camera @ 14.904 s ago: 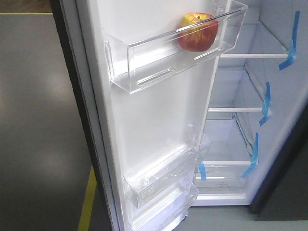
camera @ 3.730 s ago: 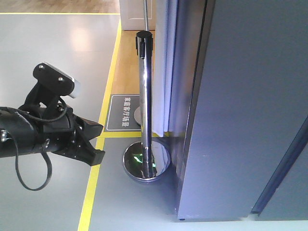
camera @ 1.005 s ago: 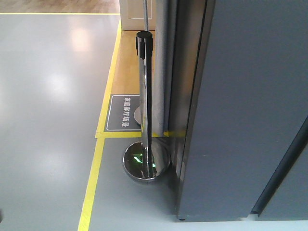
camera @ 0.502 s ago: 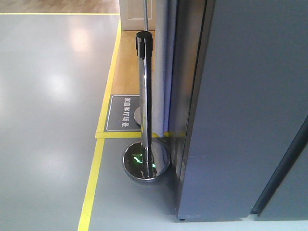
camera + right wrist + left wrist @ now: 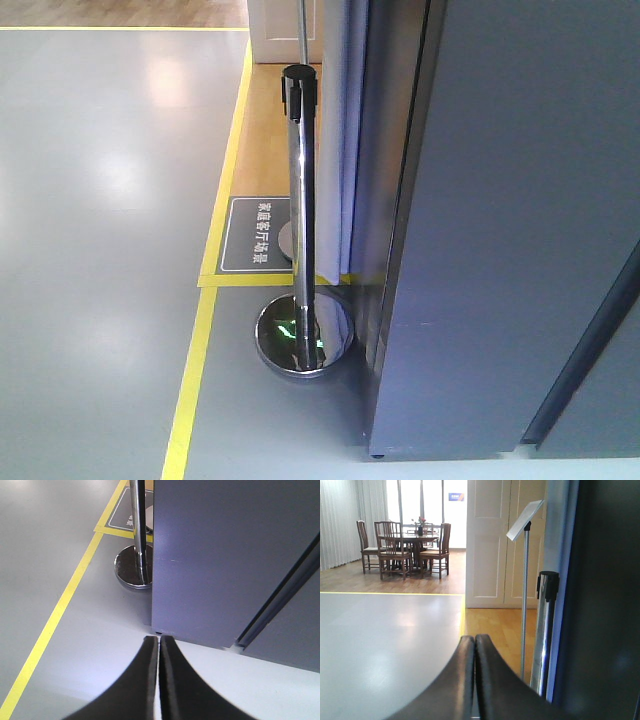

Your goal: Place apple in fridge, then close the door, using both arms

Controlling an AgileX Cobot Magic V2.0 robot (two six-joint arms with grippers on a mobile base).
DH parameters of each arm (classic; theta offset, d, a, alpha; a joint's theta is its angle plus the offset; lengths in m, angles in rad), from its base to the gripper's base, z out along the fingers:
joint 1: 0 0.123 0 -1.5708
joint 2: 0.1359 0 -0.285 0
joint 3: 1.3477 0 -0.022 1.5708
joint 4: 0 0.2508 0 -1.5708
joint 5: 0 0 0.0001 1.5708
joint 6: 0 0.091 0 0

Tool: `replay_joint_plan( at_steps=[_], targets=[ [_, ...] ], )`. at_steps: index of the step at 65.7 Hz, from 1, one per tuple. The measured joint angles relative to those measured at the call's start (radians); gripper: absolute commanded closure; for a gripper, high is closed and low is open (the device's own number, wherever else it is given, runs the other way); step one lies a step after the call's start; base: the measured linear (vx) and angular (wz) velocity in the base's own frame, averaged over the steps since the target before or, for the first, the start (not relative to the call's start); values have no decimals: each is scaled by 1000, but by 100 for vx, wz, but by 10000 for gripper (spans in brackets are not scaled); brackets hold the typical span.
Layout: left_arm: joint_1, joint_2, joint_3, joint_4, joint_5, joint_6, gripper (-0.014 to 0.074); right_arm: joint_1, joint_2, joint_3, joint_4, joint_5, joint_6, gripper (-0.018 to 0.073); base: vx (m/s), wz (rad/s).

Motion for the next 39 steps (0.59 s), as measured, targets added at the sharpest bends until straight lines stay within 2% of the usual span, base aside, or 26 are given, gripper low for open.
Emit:
replay_joint_plan(
  at_steps=[22, 39],
  targets=[
    [-1, 0, 0, 0, 27, 0, 602, 0, 0, 0, 0, 1, 0, 561, 0, 0],
    [-87, 0, 0, 0, 27, 0, 602, 0, 0, 0, 0, 3, -1, 561, 0, 0]
  ],
)
